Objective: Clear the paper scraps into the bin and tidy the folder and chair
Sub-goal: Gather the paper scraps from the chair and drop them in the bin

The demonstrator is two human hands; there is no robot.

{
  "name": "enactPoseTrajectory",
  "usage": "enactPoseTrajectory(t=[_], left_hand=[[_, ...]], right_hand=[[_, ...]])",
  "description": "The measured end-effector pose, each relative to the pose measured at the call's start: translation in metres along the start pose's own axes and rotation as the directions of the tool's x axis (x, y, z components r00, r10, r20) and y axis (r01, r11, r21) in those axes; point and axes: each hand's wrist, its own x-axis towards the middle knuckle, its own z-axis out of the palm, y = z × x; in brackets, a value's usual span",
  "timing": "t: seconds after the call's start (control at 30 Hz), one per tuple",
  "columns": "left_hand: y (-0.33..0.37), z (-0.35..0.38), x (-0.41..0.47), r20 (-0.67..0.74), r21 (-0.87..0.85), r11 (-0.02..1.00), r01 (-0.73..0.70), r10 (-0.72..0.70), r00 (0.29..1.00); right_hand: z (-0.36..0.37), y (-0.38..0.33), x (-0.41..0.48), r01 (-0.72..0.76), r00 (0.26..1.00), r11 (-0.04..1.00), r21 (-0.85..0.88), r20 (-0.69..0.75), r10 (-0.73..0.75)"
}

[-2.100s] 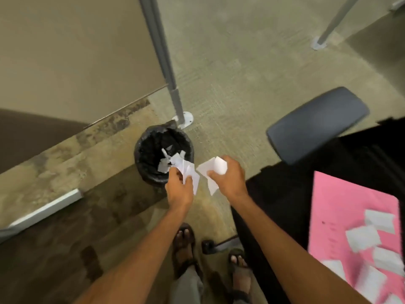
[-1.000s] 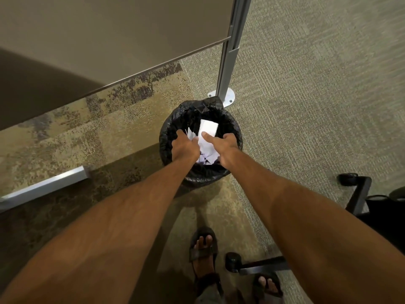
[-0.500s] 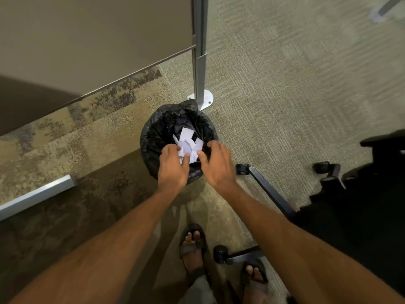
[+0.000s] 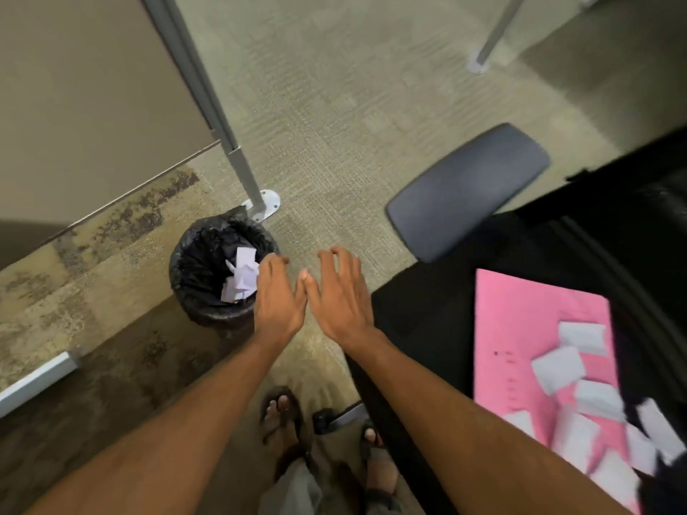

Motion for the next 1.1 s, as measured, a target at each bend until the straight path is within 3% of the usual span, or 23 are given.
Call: enactPoseTrajectory(t=[0.33, 0.43, 0.6, 0.8, 1.0, 1.1], left_hand=[[0.104, 0.035, -0.043, 0.147, 0.141, 0.969, -0.203, 0.182, 0.972], [0.126, 0.052, -0.059, 0.201, 0.181, 0.944, -0.274, 0.238, 0.950], [0.154, 0.087, -0.099, 0.365, 0.236, 0.863, -0.447, 0.348, 0.864], [0.169, 0.120, -0.139, 0.604, 0.299, 0.630, -0.717, 0.456, 0.653], [0.188, 0.154, -0.149, 0.641, 0.292, 0.630, -0.720, 0.430, 0.636], [0.196, 0.169, -0.147, 0.645, 0.280, 0.632, -0.723, 0.433, 0.629]], right_hand=[[-0.088, 0.069, -0.063, -0.111, 0.987, 0.994, -0.013, -0.116, 0.108], [-0.105, 0.096, -0.087, -0.207, 0.970, 0.978, 0.019, -0.128, 0.207], [-0.131, 0.150, -0.134, -0.412, 0.904, 0.911, 0.006, -0.119, 0.410], [-0.161, 0.203, -0.190, -0.562, 0.821, 0.827, -0.007, -0.122, 0.557], [-0.157, 0.231, -0.247, -0.621, 0.781, 0.784, -0.007, -0.082, 0.619], [-0.150, 0.239, -0.257, -0.605, 0.796, 0.796, 0.015, -0.023, 0.605]])
